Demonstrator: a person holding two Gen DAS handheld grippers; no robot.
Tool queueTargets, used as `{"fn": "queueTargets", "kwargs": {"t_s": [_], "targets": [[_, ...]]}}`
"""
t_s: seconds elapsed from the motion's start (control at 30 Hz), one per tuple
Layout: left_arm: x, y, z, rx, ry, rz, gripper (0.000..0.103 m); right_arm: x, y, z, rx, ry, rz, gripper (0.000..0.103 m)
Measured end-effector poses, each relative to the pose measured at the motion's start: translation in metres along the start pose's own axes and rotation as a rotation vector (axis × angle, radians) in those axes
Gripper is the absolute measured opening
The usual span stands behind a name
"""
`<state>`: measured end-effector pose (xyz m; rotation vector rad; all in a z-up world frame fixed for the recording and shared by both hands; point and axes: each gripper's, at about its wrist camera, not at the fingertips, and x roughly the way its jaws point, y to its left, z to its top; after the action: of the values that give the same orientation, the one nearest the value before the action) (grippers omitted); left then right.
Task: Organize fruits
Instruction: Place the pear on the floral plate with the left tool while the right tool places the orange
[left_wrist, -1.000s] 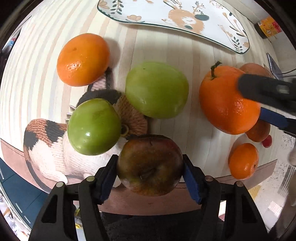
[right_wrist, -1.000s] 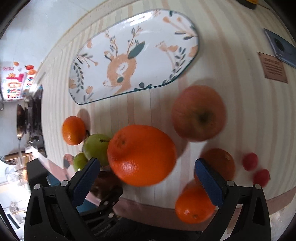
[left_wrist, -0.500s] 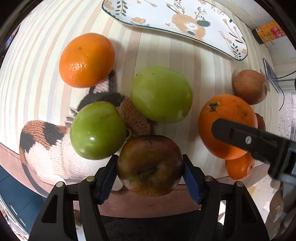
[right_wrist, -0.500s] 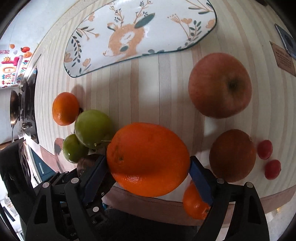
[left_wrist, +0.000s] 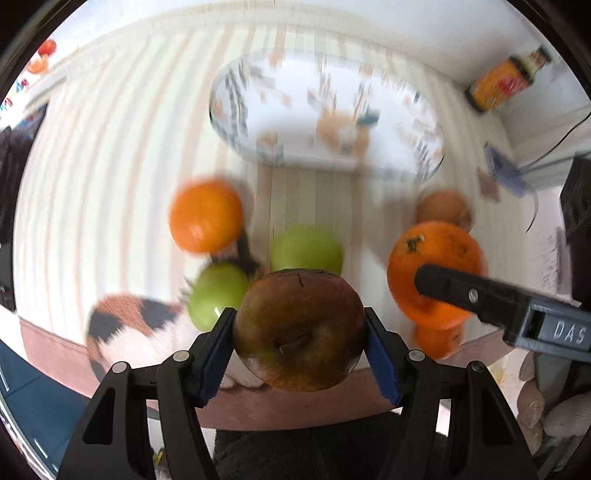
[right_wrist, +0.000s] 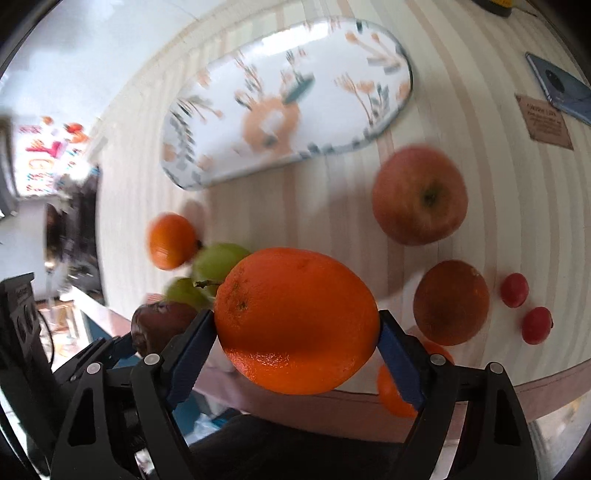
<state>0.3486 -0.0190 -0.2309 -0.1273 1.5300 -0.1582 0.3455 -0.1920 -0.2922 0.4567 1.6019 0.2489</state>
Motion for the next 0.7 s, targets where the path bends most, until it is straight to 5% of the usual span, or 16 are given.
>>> {"fn": "queueTargets", "kwargs": {"t_s": [0.17,0.3,0.5,0.7], "targets": [[-0.038,0.002,0.057,-0.002,-0.082,-0.040,0.064,-0.052,0.005,0.029,-0.006,-0.095,0.064,0.088],[-0.032,-0.006,0.112,-0.001,-0.116,-0.017,0.064,-0.067,0.008,0.075,-0.054,-0.161,-0.016,0.088],[0.033,-0.010,0.187,-0.017,-0.006,-0.009,0.064,-0.036,0.011,0.149,-0.127,-0.135,-0.164,0.088],[0.084,-0.010,0.213,-0.041,0.135,-0.020,0.064,-0.002,0.018,0.189,-0.162,-0.071,-0.238,0.088]]}}
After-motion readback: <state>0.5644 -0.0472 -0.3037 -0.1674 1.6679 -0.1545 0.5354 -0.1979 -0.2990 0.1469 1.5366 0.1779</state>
